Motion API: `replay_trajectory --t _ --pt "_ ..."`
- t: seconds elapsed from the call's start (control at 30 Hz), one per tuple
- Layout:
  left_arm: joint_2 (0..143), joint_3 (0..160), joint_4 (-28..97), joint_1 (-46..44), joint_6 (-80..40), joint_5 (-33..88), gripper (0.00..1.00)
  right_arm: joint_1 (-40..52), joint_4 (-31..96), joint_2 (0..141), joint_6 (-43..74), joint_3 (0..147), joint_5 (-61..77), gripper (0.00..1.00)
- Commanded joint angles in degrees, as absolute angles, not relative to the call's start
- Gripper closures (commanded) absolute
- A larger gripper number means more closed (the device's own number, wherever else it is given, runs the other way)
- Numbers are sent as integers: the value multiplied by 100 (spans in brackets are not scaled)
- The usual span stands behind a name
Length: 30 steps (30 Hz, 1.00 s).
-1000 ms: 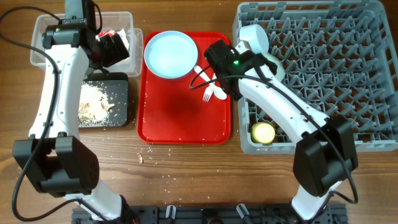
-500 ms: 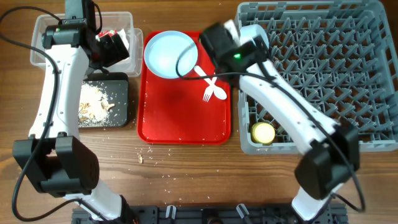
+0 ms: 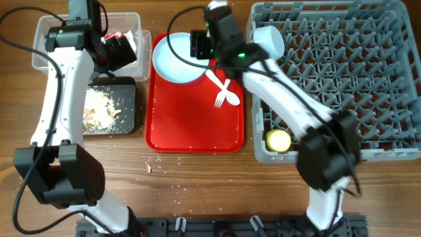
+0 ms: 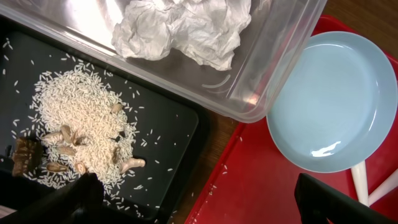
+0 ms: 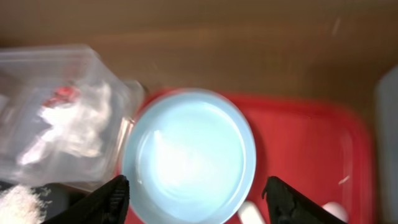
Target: Sort waste into correct bins and load items into the dishwasher rack
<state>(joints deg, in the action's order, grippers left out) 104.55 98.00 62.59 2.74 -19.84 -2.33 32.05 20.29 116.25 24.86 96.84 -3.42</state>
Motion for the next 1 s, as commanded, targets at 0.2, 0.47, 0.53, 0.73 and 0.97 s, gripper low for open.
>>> replay_trajectory --t 0.2,0.47,0.53,0.73,0.97 --pt "10394 9907 6241 279 -1979 -309 0 3186 1890 13170 3470 9550 -121 44" --pt "10394 9907 6241 279 -1979 -309 0 3168 1800 13406 3509 9550 -148 71" --pt "10394 9907 6239 279 -1979 -309 0 3151 1804 13406 3507 9550 -143 83" --pt "10394 9907 6241 279 -1979 -309 0 3079 1857 13244 3437 9561 -143 96" --pt "10394 9907 6241 279 -1979 -309 0 2869 2069 12123 2469 9564 -143 96"
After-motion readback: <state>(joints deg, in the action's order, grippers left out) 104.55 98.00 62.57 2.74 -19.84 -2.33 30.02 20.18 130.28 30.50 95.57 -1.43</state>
